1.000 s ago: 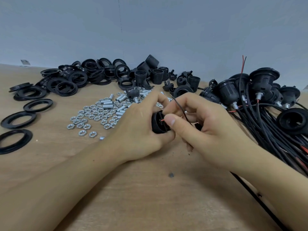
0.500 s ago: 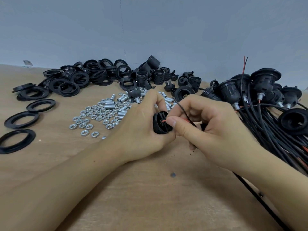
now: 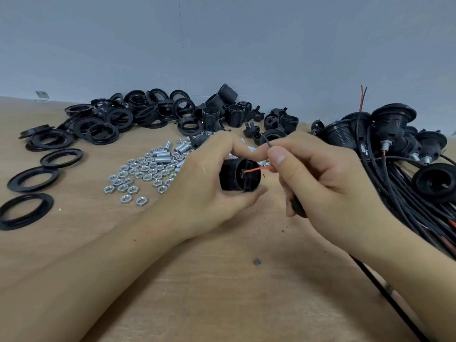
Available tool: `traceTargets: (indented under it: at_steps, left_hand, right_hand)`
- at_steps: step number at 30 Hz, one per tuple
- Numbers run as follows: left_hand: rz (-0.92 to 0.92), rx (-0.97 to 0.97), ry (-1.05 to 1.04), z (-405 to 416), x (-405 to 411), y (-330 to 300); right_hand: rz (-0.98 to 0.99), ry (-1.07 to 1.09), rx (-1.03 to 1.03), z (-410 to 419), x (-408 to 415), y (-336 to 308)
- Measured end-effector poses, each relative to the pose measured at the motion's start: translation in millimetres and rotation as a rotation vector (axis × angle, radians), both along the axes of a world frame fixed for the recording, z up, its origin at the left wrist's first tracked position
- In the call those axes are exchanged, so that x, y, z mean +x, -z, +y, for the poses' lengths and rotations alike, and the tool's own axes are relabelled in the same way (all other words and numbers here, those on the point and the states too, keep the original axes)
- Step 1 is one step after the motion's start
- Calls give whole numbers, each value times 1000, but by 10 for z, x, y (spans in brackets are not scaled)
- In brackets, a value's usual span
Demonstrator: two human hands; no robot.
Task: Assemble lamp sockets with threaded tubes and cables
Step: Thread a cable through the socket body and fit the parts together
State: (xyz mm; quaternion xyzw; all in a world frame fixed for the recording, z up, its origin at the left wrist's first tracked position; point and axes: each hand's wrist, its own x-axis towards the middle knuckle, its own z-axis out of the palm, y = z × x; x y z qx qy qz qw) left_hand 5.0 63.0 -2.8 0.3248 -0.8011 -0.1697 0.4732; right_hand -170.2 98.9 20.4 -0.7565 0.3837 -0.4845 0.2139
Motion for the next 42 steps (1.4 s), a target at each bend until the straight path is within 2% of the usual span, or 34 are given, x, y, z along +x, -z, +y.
traceTargets:
  at_steps: [2,4,8,16,23,32,42]
  left_hand:
    - [-14,-70,-37,-21,15,-26]
    - [3,-127,-69,-29,11,-35]
    - [95,-53,-142,37,-35,-43]
    - [-102,-100,-53,-25,13,-15]
    - [-37,-75,-41,-11,2,-15]
    - [-60,-20,-40,-17,8,-8]
    - [-188,-49,-55,-22,16,-13]
  right_hand:
    - [40,58,-44,-15,-14,-5]
    - [-5,65,-16,-19,-13,-4]
    - [-50,54,-1,12,41,10]
    - [-67,145,-49,-15,19,26]
    - [2,151,-134,-13,19,22]
    - [65,110,-211,-12,24,32]
    - [134,130,-202,-24,18,38]
